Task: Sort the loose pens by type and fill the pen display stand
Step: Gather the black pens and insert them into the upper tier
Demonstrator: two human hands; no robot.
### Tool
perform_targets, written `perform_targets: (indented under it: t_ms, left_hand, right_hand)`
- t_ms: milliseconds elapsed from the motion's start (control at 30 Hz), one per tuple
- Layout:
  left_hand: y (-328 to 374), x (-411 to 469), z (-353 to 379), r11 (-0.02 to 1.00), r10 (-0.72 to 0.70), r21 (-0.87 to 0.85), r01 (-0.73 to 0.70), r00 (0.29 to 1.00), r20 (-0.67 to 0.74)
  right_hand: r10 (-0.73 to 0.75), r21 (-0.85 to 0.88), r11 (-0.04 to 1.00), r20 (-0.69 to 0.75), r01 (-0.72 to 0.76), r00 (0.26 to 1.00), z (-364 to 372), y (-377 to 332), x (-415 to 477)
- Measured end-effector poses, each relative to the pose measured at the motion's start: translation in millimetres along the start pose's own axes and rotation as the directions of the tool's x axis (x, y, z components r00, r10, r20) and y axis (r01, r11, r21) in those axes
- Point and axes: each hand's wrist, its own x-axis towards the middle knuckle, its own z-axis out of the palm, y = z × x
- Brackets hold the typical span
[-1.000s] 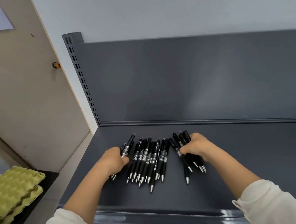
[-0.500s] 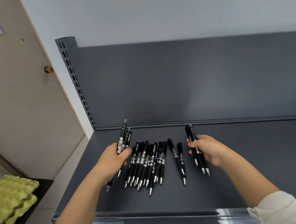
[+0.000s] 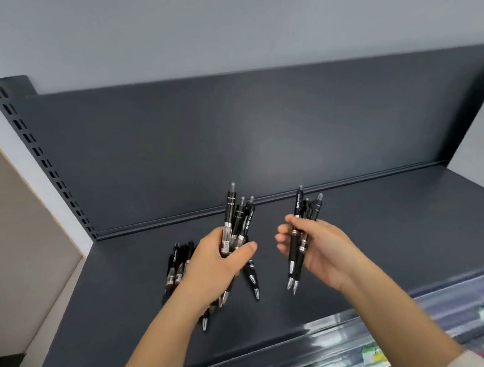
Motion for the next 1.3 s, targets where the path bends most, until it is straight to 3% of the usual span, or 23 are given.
perform_targets:
  t_ms: [133,300,533,700,900,1300]
  left_hand:
    - [20.7,-8.4,48.7,0.999,0.051,-0.017,-0.049,0.995,0.090]
    - [58.2,-20.4,125.9,0.997,0.078,-0.030,-0.074,0.984,0.158]
    - [120.3,-41.1,261.7,0.988,0.123,-0.114,-0.105,0.978,0.169]
    - [151.5,-50.3,337.3,0.986,0.136,-0.130,-0.109,0.965,0.222]
    - [179.2,-37.2,394.8,0.986,0.167,-0.015,-0.168,0.956,0.243]
    - [208.9,48.7,477.7,0.966,0.254,-0.022,-0.259,0.921,0.295]
  right_hand:
    - [-0.071,-0.006,0.997,-0.040,0.071,0.997,-28.9,-10.2,-28.7]
    - [-0.140,-0.086,0.986,0.050,0.144,0.989,-86.9,-43.1,-68.6]
    - [-0.287,-0.161,0.949,-0.076,0.272,0.955,-204.4,-106.2,-121.4]
    - [-0.308,-0.130,0.948,-0.141,0.291,0.941,-269.2,-140.8,-155.4]
    - [-0.424,-0.257,0.898,-0.295,0.357,0.856,-330.8,-177.8,-170.1]
    - [-0.624,-0.494,0.761,-0.381,0.420,0.682,-411.7,-257.7,-138.3]
